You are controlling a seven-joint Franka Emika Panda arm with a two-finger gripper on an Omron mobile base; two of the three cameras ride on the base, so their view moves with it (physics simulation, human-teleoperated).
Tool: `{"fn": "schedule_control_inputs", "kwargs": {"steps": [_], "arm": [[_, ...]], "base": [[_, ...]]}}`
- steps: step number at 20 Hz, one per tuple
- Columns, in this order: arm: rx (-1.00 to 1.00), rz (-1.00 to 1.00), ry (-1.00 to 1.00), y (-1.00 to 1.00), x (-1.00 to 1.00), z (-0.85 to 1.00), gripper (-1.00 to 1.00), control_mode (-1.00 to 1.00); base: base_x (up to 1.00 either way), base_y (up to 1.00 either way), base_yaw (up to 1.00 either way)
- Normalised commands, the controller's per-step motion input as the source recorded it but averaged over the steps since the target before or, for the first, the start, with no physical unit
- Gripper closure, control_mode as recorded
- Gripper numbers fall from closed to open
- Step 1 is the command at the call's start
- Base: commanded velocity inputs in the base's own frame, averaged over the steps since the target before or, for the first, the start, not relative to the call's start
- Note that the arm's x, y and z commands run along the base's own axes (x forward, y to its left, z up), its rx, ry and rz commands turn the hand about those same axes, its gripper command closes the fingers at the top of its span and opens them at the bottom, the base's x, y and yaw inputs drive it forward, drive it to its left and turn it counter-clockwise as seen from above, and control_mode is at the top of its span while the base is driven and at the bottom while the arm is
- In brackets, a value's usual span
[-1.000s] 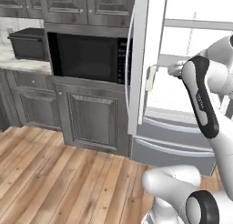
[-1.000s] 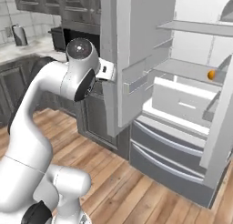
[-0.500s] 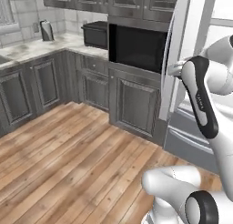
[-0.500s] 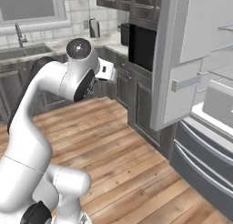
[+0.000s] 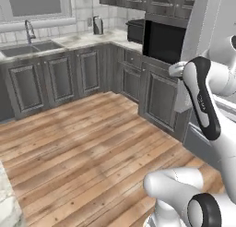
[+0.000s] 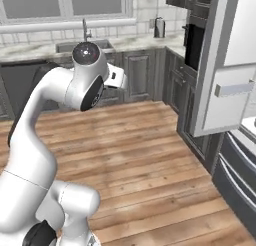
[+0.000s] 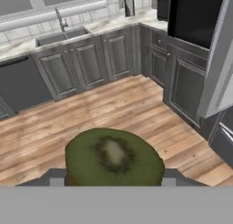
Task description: Retrieve the kiwi and orange from the fridge and place them into the bowl on the dining table.
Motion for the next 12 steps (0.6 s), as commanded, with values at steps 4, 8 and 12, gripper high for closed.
{"fn": "schedule_control_inputs", "kwargs": {"steps": [4,8,12], "arm": [[0.0,0.0,0.0,0.0,0.0,0.0,1.0,1.0],[0.0,0.0,0.0,0.0,0.0,0.0,1.0,1.0],[0.0,0.0,0.0,0.0,0.0,0.0,1.0,1.0]], "base": [[-0.67,-0.3,0.48],[-0.64,-0.28,0.48],[-0.66,-0.35,0.48]]}}
